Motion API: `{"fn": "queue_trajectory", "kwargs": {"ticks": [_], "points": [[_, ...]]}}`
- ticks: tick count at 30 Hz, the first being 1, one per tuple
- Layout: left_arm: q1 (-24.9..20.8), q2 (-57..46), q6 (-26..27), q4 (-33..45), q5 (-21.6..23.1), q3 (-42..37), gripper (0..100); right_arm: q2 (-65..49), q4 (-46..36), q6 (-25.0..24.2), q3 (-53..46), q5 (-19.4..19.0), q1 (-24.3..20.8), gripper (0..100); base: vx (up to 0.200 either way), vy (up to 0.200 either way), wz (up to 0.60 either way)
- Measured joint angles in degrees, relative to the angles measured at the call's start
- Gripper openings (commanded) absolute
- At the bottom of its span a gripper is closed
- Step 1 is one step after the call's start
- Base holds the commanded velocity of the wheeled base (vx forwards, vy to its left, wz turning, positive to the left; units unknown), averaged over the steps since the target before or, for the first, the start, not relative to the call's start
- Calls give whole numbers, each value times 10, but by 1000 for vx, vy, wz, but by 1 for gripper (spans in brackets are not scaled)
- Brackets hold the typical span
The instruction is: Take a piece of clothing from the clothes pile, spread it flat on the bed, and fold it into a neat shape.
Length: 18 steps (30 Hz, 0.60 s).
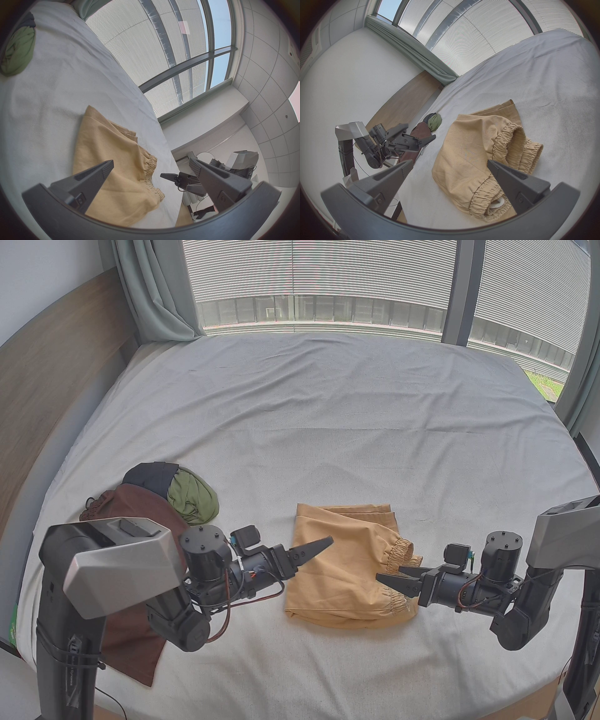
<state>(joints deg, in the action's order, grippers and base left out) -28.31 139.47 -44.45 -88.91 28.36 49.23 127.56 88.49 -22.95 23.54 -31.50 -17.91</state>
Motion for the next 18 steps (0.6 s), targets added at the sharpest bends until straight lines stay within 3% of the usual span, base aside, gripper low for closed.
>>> {"fn": "queue_trajectory", "kwargs": {"ticks": [13, 18], "points": [[102, -112, 3, 0, 128, -128, 100, -13, 1, -10, 5, 15, -28, 100, 0, 0, 0], [148, -149, 49, 0, 164, -170, 100, -20, 1, -15, 5, 15, -36, 100, 0, 0, 0]]}}
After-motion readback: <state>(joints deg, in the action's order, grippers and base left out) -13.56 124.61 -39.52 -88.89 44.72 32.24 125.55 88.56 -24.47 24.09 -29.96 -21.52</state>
